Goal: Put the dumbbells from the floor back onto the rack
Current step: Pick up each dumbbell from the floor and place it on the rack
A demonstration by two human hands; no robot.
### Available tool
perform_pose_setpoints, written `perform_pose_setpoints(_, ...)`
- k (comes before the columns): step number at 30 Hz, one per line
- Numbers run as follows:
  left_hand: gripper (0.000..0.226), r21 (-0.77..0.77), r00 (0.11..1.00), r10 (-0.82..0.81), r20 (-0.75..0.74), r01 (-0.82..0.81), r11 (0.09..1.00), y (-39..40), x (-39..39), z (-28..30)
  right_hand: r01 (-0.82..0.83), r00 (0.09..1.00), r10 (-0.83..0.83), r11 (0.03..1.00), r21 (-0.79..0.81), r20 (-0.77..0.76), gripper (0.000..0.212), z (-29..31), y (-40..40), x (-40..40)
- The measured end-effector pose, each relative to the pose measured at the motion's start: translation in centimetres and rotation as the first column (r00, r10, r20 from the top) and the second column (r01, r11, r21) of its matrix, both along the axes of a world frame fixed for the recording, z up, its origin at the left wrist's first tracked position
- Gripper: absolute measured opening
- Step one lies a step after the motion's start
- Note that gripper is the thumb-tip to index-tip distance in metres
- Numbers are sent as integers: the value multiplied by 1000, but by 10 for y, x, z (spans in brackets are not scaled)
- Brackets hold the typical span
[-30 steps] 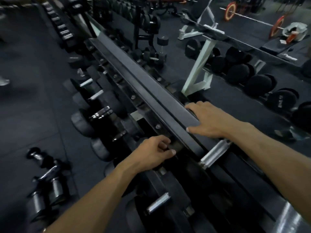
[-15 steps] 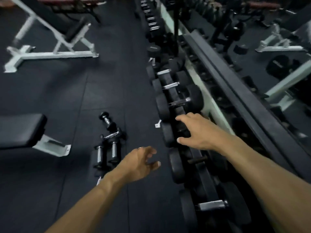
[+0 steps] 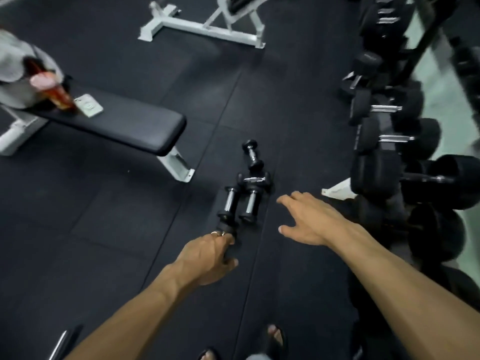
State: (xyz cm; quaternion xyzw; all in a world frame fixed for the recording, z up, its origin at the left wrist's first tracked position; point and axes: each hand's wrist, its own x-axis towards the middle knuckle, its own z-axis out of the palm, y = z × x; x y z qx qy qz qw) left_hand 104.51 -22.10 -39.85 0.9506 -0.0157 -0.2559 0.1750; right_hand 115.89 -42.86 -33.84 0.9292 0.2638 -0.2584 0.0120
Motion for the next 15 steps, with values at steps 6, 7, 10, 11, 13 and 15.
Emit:
perform_pose_setpoints(6,40,56,988,155,-4,-155,986,33,8,-65,-104,987,105,994,13,-123,64,-89,51,37)
perform_pose_setpoints(7,38,72,984,178,-13,-176,982,35,13,-79,-117,982,118,993,15,-147,65,-107,57,45)
perform_pose_setpoints(10,40,103,979,197,-48,-192,976,39,30,-129,-147,967,145,989,6,-209,67,-166,68,66)
perform_pose_setpoints(11,41,109,977,203,-57,-196,975,40,35,-148,-159,962,154,987,-5,-226,66,-188,71,72)
perform_pose_setpoints(13,41,104,972,220,-84,-211,972,41,40,-189,-185,950,169,982,-37,-263,64,-232,77,83)
perform_pose_setpoints(15,42,113,972,210,-109,-198,974,41,41,-235,-222,939,198,973,-57,-282,61,-279,80,91)
